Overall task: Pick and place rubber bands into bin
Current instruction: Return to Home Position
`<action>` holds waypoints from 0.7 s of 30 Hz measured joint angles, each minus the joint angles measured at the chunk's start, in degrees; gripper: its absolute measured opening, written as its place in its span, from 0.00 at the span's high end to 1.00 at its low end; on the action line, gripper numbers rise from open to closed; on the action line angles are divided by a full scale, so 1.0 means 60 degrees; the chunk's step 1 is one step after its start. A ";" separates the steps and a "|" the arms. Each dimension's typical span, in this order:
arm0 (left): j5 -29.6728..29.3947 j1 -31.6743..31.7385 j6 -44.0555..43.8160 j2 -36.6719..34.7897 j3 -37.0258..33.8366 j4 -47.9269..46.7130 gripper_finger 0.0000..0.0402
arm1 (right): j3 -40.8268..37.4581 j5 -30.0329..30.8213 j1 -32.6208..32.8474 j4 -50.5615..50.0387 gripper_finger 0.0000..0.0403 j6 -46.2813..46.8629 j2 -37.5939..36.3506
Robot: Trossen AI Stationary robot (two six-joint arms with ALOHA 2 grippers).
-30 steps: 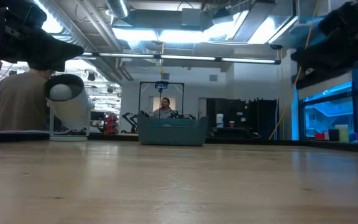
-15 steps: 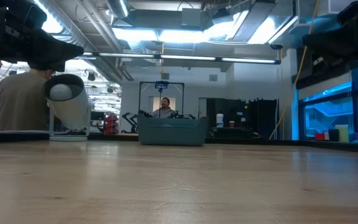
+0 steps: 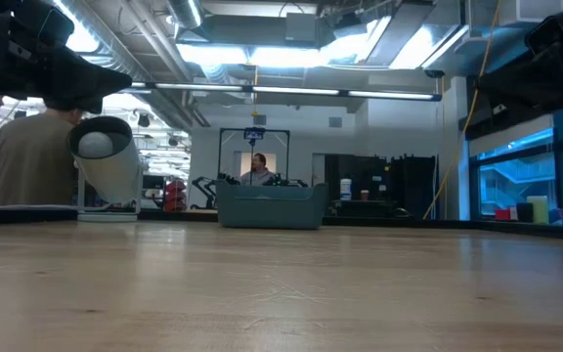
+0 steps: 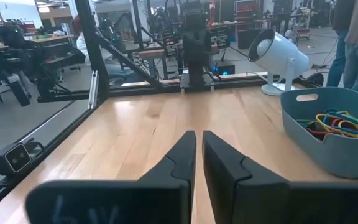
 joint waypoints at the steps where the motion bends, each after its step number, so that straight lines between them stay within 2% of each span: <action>1: -0.0003 0.0002 0.0000 0.0000 0.0000 0.0000 0.97 | 0.0000 0.0000 0.0000 0.0000 0.92 -0.0006 0.0000; 21: -0.0003 0.0000 0.0000 0.0000 0.0000 0.0000 0.98 | 0.0000 0.0000 0.0000 0.0007 0.91 0.0005 0.0007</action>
